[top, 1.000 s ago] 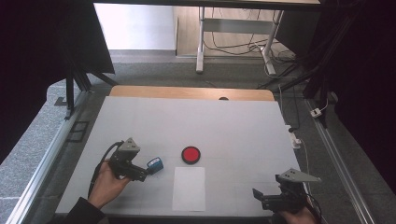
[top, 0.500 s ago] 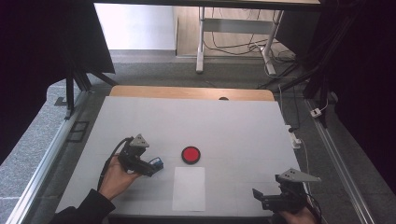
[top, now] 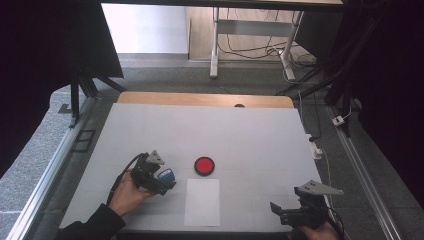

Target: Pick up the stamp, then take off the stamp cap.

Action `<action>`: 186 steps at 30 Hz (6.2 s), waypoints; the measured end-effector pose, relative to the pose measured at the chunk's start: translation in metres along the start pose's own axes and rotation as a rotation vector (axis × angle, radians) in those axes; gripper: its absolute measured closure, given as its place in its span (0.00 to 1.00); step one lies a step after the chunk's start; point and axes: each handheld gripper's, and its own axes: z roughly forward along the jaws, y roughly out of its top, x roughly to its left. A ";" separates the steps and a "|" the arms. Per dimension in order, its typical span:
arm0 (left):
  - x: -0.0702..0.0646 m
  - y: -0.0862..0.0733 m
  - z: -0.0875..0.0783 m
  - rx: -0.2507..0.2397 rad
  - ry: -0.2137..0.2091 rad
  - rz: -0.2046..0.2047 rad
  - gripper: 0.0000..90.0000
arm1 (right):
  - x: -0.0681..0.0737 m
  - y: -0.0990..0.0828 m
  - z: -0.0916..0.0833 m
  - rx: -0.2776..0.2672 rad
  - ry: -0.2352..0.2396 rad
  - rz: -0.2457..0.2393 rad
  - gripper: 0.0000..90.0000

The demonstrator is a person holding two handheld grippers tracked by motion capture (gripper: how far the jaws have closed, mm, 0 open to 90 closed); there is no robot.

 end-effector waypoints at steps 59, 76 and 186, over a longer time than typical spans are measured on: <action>-0.012 0.011 -0.053 -0.226 -0.094 0.013 0.77 | 0.000 0.001 0.001 0.002 0.009 0.002 0.00; -0.024 0.029 -0.064 -0.260 -0.154 0.101 0.77 | -0.001 0.001 0.001 0.001 0.014 0.003 0.00; -0.051 0.061 -0.041 -0.295 -0.467 0.413 0.77 | 0.108 0.095 0.120 0.059 0.653 -0.488 0.36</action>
